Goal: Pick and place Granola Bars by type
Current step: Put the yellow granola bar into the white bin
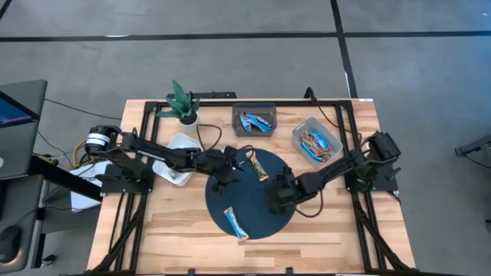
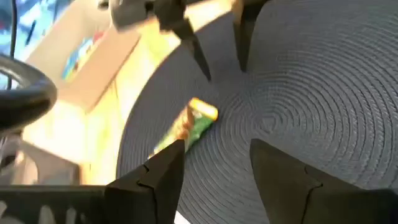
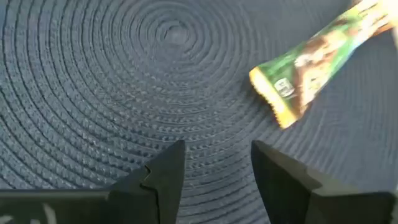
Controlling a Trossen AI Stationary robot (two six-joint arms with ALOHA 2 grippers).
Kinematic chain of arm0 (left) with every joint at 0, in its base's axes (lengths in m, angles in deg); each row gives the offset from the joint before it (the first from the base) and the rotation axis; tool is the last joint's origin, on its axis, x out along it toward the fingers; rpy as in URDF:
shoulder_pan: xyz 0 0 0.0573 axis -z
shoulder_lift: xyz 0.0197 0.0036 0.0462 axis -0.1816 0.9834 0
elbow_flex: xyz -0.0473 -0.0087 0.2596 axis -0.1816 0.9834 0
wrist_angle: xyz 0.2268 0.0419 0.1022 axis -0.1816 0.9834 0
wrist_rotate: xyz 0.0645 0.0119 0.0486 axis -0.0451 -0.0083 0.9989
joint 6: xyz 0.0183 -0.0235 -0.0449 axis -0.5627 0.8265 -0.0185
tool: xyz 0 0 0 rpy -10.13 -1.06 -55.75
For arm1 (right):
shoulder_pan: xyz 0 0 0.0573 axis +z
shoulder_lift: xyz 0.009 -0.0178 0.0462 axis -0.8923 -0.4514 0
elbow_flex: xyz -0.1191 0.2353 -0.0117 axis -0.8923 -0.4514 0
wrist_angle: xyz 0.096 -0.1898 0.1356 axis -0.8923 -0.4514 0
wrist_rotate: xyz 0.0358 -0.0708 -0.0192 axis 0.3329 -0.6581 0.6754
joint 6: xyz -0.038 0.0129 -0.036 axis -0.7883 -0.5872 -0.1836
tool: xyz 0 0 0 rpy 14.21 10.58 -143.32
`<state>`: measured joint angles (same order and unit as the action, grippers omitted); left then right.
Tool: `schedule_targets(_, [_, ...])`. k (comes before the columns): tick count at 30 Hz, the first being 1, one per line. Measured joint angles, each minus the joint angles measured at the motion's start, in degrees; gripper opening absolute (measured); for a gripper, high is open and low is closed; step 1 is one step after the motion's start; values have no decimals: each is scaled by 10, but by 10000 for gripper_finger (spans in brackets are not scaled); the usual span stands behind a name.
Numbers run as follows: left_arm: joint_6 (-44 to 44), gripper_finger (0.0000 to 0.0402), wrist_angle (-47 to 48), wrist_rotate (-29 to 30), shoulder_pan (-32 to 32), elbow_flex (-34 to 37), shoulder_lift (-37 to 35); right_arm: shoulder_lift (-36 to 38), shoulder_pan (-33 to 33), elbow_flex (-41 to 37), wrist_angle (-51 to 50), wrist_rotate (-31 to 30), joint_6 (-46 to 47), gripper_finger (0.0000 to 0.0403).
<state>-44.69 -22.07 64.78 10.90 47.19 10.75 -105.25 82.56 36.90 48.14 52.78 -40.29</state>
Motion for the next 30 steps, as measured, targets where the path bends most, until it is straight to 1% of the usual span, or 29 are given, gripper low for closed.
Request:
schedule_targets(3, [-40,178,-16,-62,-24,0,0,-9,-13,1,15,27,0,177])
schedule_targets(4, [-48,178,-25,-74,-32,0,0,-8,-17,1,15,33,0,177])
schedule_targets(10, [-66,178,-47,-95,-79,-1,-1,-8,-22,1,21,39,-4,173])
schedule_targets(14, [-68,178,-46,-158,-104,-1,2,-8,-22,0,31,40,-26,169])
schedule_targets(16, [-73,178,-57,-176,-108,-3,17,-8,-22,0,41,41,-36,168])
schedule_targets(21, [-81,178,-48,-168,-107,-48,91,-8,-22,0,57,52,-57,164])
schedule_targets(24, [-94,178,-25,-130,-101,-90,137,-8,-22,0,54,54,-56,164])
schedule_targets(27, [-96,178,10,-116,-100,-139,171,-8,-22,0,53,54,-57,164])
schedule_targets(30, [-108,178,79,-110,-100,-189,200,-8,-22,0,53,54,-61,162])
